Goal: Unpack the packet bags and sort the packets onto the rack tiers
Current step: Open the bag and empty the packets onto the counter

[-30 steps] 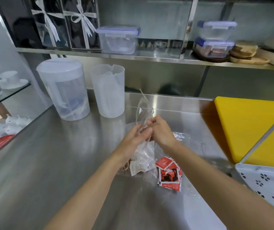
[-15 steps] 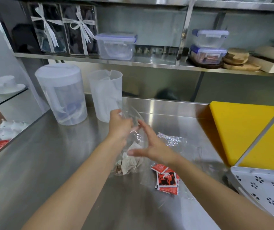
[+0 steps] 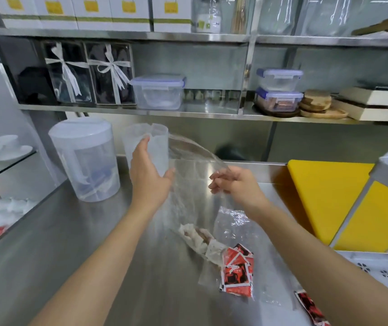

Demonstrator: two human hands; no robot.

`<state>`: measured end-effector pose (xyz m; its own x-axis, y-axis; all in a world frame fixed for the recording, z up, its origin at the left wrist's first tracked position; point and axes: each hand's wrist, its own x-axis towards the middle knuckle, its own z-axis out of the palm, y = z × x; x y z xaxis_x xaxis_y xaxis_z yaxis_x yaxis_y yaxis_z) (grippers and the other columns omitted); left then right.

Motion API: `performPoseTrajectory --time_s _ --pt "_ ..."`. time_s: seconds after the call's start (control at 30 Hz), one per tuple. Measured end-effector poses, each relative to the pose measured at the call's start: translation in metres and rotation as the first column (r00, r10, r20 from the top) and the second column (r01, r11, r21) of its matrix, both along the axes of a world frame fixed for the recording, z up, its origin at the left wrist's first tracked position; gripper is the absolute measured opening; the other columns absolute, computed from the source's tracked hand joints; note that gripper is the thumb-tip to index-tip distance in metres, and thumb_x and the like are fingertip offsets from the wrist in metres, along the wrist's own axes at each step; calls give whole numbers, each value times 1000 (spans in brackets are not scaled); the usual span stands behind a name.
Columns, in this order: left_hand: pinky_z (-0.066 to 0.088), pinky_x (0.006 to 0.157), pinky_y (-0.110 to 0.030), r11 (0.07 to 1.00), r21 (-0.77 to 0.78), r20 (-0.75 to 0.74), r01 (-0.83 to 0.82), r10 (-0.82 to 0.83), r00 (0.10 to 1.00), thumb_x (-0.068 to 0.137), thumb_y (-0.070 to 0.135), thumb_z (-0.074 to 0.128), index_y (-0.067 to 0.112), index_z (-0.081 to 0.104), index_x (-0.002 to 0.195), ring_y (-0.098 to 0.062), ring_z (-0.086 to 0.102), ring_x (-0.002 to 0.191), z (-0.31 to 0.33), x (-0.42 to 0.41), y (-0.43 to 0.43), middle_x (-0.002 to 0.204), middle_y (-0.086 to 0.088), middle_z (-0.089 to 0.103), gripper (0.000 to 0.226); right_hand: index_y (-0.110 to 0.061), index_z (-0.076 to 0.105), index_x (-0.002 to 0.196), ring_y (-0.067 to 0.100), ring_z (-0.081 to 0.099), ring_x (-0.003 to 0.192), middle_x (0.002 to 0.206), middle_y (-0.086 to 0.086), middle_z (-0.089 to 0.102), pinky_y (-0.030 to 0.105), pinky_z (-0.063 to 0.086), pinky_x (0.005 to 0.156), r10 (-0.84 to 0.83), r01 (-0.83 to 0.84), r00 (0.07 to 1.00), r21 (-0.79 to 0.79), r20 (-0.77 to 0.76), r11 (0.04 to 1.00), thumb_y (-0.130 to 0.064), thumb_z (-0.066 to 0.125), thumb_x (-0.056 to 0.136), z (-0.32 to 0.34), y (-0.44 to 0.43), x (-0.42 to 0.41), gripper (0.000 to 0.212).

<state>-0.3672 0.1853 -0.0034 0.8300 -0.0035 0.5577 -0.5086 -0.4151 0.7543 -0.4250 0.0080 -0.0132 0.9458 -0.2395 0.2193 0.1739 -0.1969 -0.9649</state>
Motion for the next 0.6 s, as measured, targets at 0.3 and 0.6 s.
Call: performPoseTrajectory --time_s 0.3,0.6 --pt "-15 108 -36 840 543 196 -1 -125 973 69 51 71 35 67 92 -18 8 143 24 11 3 150 5 32 29 19 57 93 2 58 56 69 10 58 14 49 62 180 -185 983 -198 -41 963 12 49 85 28 -16 -15 14" --pt "-14 110 -45 695 718 229 26 -272 935 84 37 59 14 68 69 -8 51 108 83 -3 -27 86 10 69 29 -14 68 85 13 63 78 86 6 68 19 50 76 38 -50 992 -95 -123 994 -5 73 73 -3 -27 -24 16"
